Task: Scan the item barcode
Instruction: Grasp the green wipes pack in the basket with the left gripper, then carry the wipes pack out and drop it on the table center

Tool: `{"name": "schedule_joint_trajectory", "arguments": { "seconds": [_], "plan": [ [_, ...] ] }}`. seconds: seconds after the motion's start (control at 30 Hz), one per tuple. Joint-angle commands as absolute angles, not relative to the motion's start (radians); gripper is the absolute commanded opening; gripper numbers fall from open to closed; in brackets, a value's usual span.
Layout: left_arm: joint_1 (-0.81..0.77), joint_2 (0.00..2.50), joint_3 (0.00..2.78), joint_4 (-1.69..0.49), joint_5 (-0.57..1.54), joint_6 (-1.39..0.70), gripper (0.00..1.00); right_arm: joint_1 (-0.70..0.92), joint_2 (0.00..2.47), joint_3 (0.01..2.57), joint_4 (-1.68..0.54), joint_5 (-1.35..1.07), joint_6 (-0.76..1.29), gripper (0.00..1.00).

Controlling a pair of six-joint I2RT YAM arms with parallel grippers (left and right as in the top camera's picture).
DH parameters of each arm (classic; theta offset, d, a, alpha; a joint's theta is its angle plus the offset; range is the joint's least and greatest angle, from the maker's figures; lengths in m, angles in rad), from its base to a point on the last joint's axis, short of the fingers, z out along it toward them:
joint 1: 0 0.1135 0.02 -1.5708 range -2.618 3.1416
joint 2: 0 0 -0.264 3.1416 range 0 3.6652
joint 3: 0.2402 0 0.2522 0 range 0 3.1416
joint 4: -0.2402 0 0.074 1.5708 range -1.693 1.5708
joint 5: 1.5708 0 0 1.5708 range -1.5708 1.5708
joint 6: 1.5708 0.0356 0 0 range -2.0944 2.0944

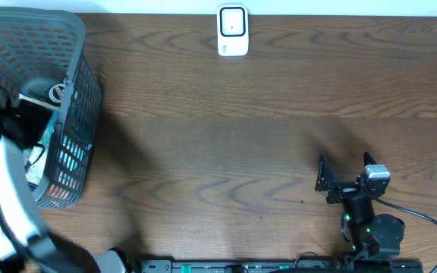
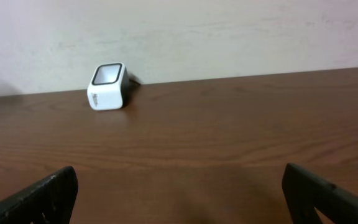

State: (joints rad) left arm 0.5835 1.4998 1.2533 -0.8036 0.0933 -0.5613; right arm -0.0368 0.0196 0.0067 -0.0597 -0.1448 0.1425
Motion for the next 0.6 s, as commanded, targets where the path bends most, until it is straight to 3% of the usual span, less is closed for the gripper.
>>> {"name": "schedule_joint_trajectory", "arguments": {
  "seconds": [0.0,0.23,0.3,0.33,0.37,0.43,0.57],
  "plan": [
    [0.586,1.676,1.243,-0.811,0.154,-0.527,0.98,-0.031,0.020,0.006,-0.064,-0.144,0.152,0.99],
    [0.586,1.904,1.243,-0.803,0.177,-0.510,0.98,-0.031,0.020,0.006,-0.064,-0.144,0.152,0.99],
    [0.586,1.936,1.243,-0.799,0.180,-0.488,0.75,-0.031,0.020,0.006,-0.064,-0.144,0.152,0.99],
    [0.586,1.944,1.243,-0.799,0.181,-0.481,0.53,-0.031,0.020,0.006,-0.064,-0.144,0.152,0.99],
    [0.586,1.948,1.243,-0.799,0.181,-0.479,0.40,-0.031,0.020,0.006,-0.064,-0.144,0.152,0.99],
    [0.586,1.937,1.246,-0.799,0.184,-0.479,0.28,-0.031,0.020,0.006,-0.064,-0.144,0.152,0.99],
    [0.588,1.865,1.283,-0.809,0.192,-0.479,0.22,-0.031,0.020,0.006,-0.064,-0.144,0.152,0.99]
  ]
}}
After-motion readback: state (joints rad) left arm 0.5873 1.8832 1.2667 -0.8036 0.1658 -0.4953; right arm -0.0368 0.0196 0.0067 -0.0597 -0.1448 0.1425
